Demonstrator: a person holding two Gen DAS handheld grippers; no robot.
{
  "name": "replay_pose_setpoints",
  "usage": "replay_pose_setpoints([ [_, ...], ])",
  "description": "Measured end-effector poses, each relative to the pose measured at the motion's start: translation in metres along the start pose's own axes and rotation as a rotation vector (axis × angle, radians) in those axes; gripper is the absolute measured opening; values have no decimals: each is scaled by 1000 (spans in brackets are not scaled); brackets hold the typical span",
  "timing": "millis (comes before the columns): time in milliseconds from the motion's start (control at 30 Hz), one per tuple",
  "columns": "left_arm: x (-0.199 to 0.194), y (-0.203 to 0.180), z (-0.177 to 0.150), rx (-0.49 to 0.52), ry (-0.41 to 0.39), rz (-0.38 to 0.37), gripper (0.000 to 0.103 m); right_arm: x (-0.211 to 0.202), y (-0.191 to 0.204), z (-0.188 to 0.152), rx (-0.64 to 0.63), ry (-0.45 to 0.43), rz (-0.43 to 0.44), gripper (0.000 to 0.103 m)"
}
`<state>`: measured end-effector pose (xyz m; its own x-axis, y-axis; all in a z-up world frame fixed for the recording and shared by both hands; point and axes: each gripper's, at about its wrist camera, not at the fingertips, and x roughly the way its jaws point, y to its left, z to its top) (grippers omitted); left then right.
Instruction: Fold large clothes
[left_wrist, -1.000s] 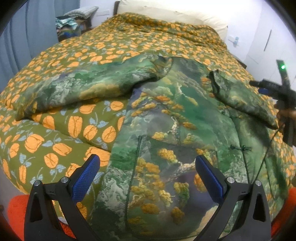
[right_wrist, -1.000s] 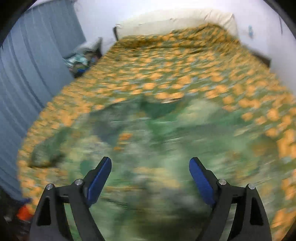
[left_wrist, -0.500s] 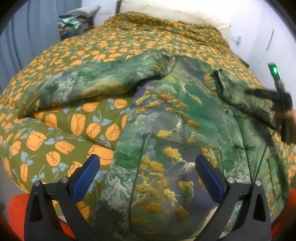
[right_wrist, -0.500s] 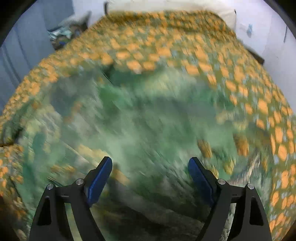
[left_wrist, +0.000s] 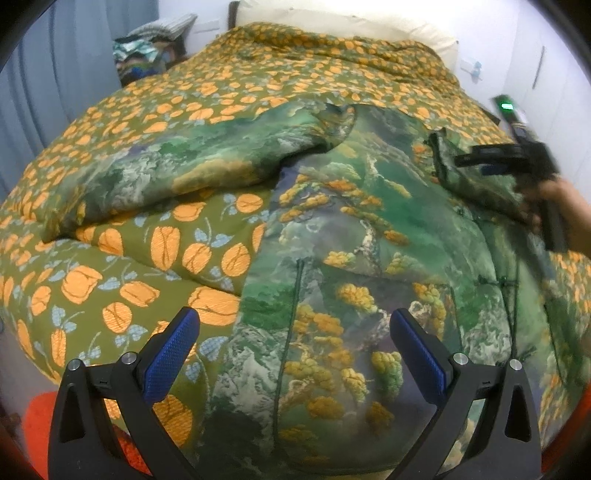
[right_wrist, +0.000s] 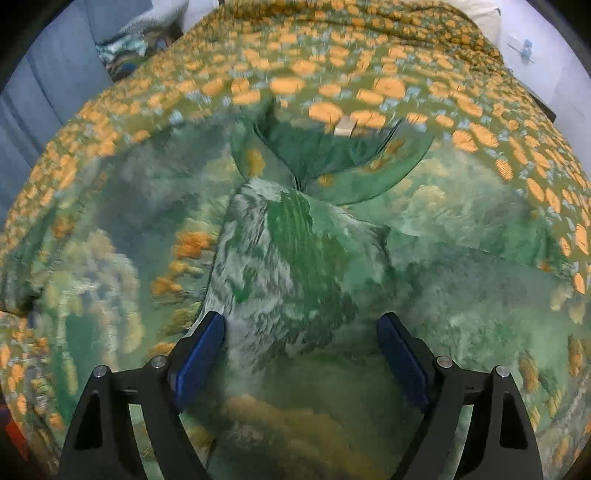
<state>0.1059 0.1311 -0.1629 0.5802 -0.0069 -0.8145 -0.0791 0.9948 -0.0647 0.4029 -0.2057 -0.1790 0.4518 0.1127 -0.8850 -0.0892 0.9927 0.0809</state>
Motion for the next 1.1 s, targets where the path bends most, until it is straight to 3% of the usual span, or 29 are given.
replay_pose_setpoints([
  [100, -1, 12, 6, -41, 11, -6, 102, -30, 5, -18, -25, -16, 29, 85],
  [233, -13, 56, 25, -165, -12, -60, 103, -76, 15, -55, -26, -48, 120, 85],
  [333, -12, 114, 43, -312, -25, -110, 103, -108, 29, -84, -44, -74, 178, 85],
  [400, 5, 160, 54, -429, 6, -178, 103, -130, 41, -103, -58, -97, 216, 85],
  [567, 60, 250, 64, -703, 49, -234, 102, -167, 64, -142, -55, -137, 279, 85],
  [767, 91, 299, 68, -915, -14, -180, 100, -196, 73, -181, -67, -152, 266, 85],
  [800, 91, 302, 69, -933, -34, -170, 97, -199, 73, -189, -72, -144, 258, 85],
  [833, 91, 302, 71, -946, -54, -151, 82, -199, 73, -196, -73, -133, 249, 85],
  [867, 91, 306, 72, -944, -57, -129, 61, -200, 71, -201, -69, -127, 244, 85],
  [900, 92, 304, 75, -933, -55, -105, 48, -200, 69, -210, -59, -115, 244, 85],
  [933, 91, 302, 77, -916, -55, -82, 25, -200, 67, -215, -54, -110, 245, 85],
  [1033, 79, 293, 93, -839, -78, -25, 15, -202, 60, -235, -28, -104, 237, 85],
  [1100, 56, 276, 115, -731, -122, 35, 14, -203, 51, -243, 13, -112, 241, 85],
])
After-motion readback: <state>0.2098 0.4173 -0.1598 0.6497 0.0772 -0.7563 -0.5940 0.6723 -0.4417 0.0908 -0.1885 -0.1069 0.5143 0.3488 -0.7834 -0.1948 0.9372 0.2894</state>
